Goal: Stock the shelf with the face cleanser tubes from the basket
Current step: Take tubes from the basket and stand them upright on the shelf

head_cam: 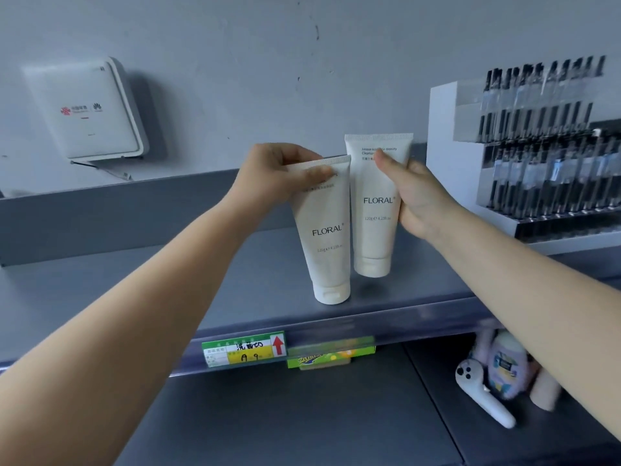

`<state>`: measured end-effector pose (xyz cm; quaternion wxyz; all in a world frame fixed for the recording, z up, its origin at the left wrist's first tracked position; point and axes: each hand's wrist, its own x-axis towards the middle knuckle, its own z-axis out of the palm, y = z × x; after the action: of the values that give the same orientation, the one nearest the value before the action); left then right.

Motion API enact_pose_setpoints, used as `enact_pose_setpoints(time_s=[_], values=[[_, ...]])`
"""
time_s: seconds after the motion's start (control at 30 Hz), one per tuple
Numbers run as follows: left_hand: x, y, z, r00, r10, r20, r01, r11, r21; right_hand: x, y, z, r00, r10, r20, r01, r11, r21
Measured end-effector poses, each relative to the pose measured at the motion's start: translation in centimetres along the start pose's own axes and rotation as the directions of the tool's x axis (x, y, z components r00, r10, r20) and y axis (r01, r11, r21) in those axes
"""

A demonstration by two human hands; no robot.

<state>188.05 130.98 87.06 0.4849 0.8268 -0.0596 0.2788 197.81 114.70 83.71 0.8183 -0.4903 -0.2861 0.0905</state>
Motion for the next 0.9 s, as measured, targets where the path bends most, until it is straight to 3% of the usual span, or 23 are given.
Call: enact_pose_setpoints(time_s=[0.2, 0.5, 0.7, 0.9], values=[[-2.5, -2.1, 0.4, 0.988, -0.104, 0.116, 0.113, 0.991, -0.068, -0.1, -0.5, -0.3, 1.000, -0.013, 0.019, 0.013, 1.000, 0.029], [-1.5, -3.1, 0.2, 0.993, -0.111, -0.036, 0.106, 0.988, -0.110, -0.9, -0.5, 0.2, 0.999, -0.035, 0.042, 0.032, 0.998, 0.054], [-0.6, -4.0, 0.9, 0.991, -0.108, -0.082, 0.097, 0.987, -0.124, -2.1, 1.8, 1.9, 0.989, -0.075, 0.129, 0.070, 0.997, 0.041], [0.6, -5.2, 1.7, 0.988, -0.102, -0.116, 0.092, 0.992, -0.084, -2.1, 3.4, 3.1, 0.983, -0.134, 0.128, 0.135, 0.991, -0.005]])
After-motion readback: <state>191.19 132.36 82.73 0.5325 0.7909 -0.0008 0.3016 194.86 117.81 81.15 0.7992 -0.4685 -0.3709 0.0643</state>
